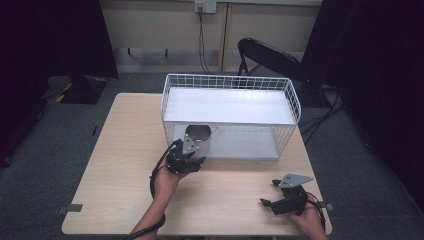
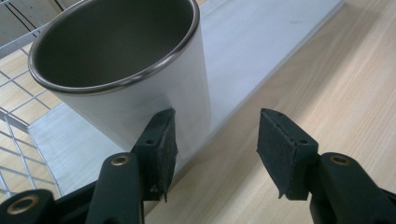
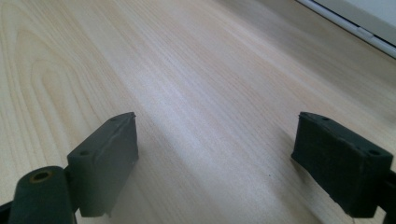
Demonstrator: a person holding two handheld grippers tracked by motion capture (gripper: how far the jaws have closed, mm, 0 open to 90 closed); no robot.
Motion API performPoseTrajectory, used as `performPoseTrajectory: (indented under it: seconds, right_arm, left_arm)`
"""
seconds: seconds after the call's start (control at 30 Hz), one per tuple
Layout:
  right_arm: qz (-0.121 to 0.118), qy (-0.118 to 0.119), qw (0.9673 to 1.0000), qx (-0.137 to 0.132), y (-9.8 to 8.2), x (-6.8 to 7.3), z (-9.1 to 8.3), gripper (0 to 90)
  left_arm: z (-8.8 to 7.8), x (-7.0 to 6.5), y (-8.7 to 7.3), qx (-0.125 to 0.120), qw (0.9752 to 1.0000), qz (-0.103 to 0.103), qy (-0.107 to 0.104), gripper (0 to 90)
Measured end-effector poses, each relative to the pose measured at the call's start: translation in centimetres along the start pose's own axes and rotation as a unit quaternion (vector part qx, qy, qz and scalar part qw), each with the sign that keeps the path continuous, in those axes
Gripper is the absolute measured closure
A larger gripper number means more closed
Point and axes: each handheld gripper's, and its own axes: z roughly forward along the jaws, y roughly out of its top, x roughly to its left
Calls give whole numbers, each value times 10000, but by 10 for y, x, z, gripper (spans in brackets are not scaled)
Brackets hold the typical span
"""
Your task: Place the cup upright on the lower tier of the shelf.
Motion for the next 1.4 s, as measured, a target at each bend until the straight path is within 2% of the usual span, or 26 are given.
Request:
performPoseTrajectory:
  seconds: [0.3, 0.4, 0.53, 0.57, 0.67, 0.7, 0.77, 0.87, 0.9, 0.93, 1.1, 1.13, 1.23, 1.4]
  right_arm:
    - [-2, -1, 10000, -1, 0, 0, 0, 130]
    - [-2, -1, 10000, -1, 0, 0, 0, 130]
    - [-6, 0, 10000, -1, 0, 0, 0, 130]
    - [-3, 2, 10000, 1, 0, 0, 0, 130]
    - [-2, 0, 10000, 3, -1, 0, -1, 130]
    - [-1, -3, 10000, -1, -1, 0, -1, 130]
    - [2, -3, 10000, 2, -1, 0, -1, 130]
    - [4, -3, 10000, 2, -1, 0, -1, 130]
    - [4, -3, 10000, 3, -1, 0, -1, 130]
    - [5, -4, 10000, 2, -1, 0, -1, 130]
    - [6, -3, 10000, 3, -1, 0, -1, 130]
    - [4, -3, 10000, 3, -1, 0, -1, 130]
    - [5, -3, 10000, 3, -1, 0, -1, 130]
    - [4, -3, 10000, 3, -1, 0, -1, 130]
  left_arm:
    - [5, 5, 1, 4, 9999, -130, 50, 443]
    - [3, 3, -1, 41, 10000, -61, -21, 416]
    - [-3, 2, -4, -27, 9995, -175, -258, 324]
    - [-6, 3, -5, -1, 9994, -144, -316, 291]
    - [-12, 2, -8, -32, 9991, -175, -394, 223]
    - [-17, 3, -14, 14, 9985, -290, -469, 198]
    - [-22, 4, -20, 21, 9984, -217, -514, 173]
    - [-28, 6, -27, 82, 9983, -201, -546, 155]
    - [-32, 8, -35, 139, 9980, -236, -576, 154]
    - [-32, 8, -35, 139, 9980, -236, -576, 153]
    - [-45, 12, -59, 336, 9978, -161, -552, 150]
    - [-45, 12, -59, 336, 9978, -161, -552, 150]
    - [-50, 14, -75, 434, 9974, -189, -545, 150]
    - [-56, 15, -89, 523, 9970, -173, -540, 151]
